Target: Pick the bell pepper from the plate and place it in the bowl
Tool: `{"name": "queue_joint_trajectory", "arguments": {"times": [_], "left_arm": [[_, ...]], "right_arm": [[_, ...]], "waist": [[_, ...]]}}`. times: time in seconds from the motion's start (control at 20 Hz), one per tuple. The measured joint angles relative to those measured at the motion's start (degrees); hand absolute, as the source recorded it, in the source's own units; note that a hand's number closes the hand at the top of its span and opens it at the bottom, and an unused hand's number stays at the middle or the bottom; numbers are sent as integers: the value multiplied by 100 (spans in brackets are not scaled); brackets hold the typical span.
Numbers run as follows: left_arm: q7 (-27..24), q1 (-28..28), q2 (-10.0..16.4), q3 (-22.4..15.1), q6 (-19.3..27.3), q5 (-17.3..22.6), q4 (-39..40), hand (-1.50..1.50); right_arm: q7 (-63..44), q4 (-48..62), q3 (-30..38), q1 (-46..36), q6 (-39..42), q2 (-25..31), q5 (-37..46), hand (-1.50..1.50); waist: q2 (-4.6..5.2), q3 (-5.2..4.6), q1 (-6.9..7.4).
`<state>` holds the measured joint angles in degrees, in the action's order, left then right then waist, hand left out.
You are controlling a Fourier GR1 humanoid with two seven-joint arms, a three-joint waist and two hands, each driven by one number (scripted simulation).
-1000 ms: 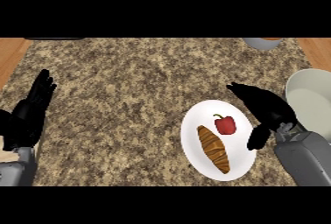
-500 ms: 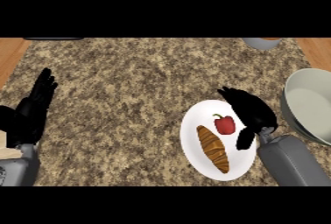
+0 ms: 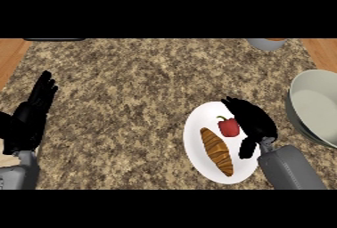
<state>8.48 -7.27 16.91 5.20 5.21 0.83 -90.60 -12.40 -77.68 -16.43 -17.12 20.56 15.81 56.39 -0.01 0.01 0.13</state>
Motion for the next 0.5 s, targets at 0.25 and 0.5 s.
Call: {"name": "queue_joint_trajectory", "arguments": {"times": [0.25, 0.5], "left_arm": [[-257, -3, -129, 74, -54, -115, 232, 0], [-186, -183, -139, 192, -153, -121, 317, 0]], "right_arm": [[77, 545, 160, -292, -213, -257, 256, -150], [227, 1033, 297, -403, -267, -446, 361, 150]], "waist": [[3, -1, 5], [5, -2, 6]]}}
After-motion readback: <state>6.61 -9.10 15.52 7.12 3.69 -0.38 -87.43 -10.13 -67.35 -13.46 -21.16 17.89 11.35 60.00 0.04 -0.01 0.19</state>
